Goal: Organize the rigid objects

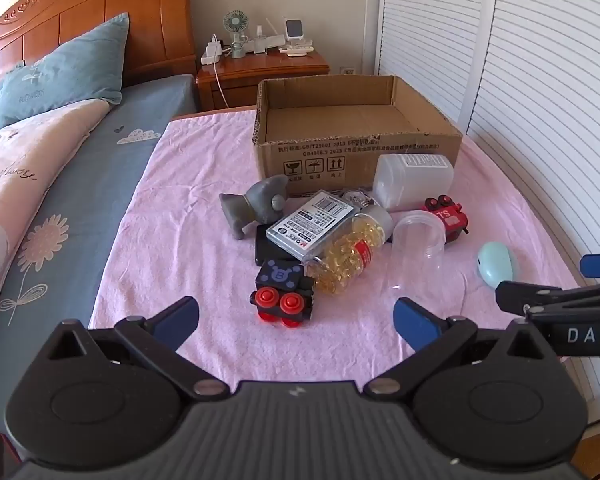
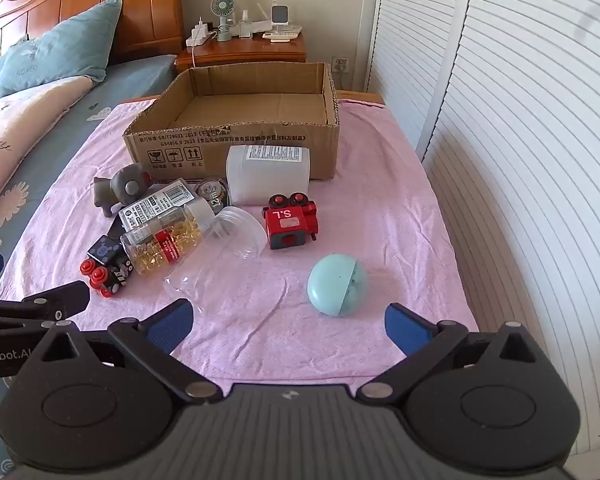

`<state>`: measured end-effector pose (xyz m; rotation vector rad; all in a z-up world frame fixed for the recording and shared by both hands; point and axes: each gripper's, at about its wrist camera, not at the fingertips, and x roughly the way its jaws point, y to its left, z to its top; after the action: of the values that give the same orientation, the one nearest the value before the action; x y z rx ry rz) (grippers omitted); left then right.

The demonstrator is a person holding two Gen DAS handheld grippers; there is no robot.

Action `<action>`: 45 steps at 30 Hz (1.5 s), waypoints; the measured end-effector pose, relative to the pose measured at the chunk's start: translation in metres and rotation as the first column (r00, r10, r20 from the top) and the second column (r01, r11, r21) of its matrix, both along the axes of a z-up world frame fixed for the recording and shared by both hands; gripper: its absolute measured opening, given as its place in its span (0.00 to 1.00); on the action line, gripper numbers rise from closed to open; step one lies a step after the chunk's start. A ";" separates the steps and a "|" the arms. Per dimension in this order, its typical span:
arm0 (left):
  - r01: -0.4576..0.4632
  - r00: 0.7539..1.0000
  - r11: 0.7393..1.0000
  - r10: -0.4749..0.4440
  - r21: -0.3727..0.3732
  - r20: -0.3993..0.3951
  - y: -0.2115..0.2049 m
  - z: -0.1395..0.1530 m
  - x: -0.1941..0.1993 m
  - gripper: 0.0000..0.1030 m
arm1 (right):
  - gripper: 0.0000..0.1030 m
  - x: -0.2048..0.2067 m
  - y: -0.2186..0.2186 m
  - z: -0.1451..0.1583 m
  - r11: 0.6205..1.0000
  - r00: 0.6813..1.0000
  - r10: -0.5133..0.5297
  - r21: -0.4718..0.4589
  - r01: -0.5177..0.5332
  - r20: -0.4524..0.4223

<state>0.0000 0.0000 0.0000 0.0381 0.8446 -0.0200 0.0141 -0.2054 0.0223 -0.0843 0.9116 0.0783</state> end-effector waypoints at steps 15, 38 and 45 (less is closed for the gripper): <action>0.028 1.000 1.000 -0.028 0.004 0.009 -0.003 0.002 0.001 0.99 | 1.00 0.000 -0.003 0.003 1.000 1.000 -0.006 -0.002 0.006 0.008; 0.037 0.999 0.999 -0.037 0.002 0.006 -0.005 0.004 0.004 0.99 | 1.00 -0.001 -0.003 0.003 1.000 1.000 -0.010 -0.002 0.010 0.013; 0.036 0.999 0.999 -0.036 0.002 0.005 -0.006 0.004 0.004 0.99 | 1.00 0.000 -0.004 0.004 1.000 1.000 -0.011 -0.002 0.011 0.013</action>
<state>0.0040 -0.0055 0.0039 0.0548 0.8389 -0.0529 0.0137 -0.2097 0.0263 -0.0823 0.8989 0.0666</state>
